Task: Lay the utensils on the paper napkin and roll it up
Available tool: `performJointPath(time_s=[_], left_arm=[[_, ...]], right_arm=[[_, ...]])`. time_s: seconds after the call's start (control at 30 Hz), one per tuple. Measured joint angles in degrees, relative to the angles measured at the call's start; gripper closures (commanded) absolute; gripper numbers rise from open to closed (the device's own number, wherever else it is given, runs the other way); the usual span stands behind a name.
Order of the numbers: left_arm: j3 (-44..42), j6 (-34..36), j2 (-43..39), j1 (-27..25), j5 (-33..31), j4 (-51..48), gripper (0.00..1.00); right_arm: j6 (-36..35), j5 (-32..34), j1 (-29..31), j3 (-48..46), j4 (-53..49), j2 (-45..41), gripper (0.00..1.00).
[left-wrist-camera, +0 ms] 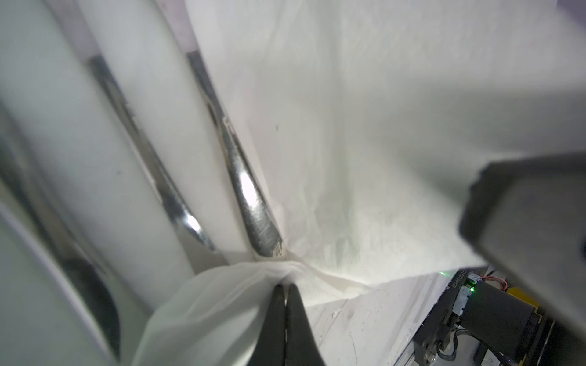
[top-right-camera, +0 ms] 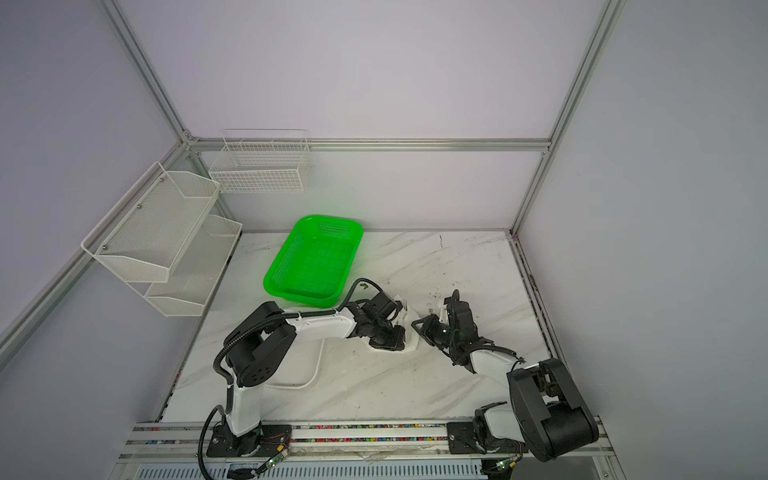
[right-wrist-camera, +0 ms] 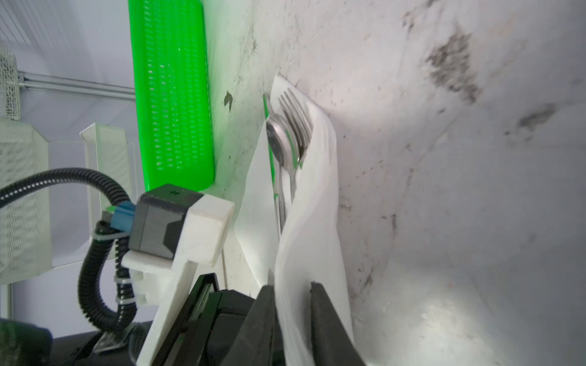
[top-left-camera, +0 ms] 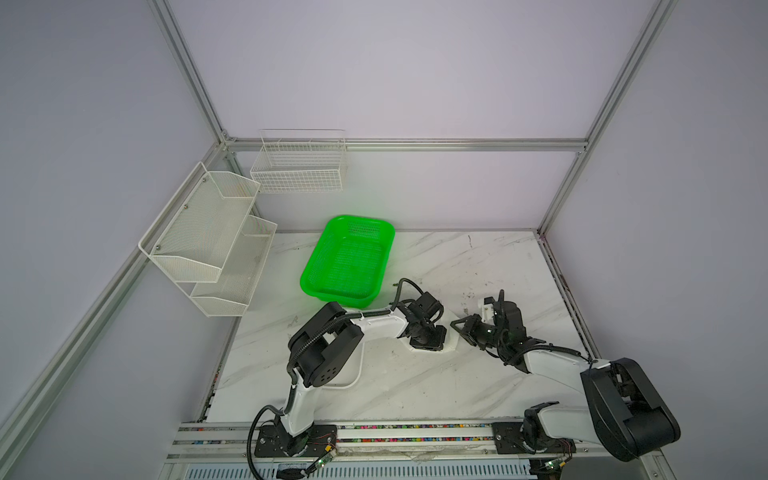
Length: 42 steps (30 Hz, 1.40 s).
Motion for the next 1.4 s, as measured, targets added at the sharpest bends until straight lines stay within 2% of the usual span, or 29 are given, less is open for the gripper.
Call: performJointPath(time_s=[0.27, 0.5, 0.8, 0.97, 1.4], left_arm=[[0.0, -0.5, -0.1, 0.0, -0.6, -0.2, 0.95], [-0.2, -2.4, -1.5, 0.6, -3.2, -0.8, 0.95], [-7.1, -5.2, -9.6, 2.6, -5.0, 1.2, 0.94], [-13.6, -7.4, -13.7, 4.2, -3.5, 4.7, 0.93], [-15.7, -10.3, -14.7, 5.3, 0.1, 10.1, 0.94]], right_arm=[[0.0, 2.9, 5.3, 4.1, -1.6, 2.3, 0.70], [-0.1, 4.3, 7.1, 5.3, -3.2, 3.1, 0.66], [0.0, 4.2, 9.0, 6.2, -3.2, 6.1, 0.60], [0.0, 4.1, 9.9, 6.3, -3.2, 7.2, 0.59], [-0.1, 3.6, 10.6, 6.3, -3.2, 7.2, 0.57]])
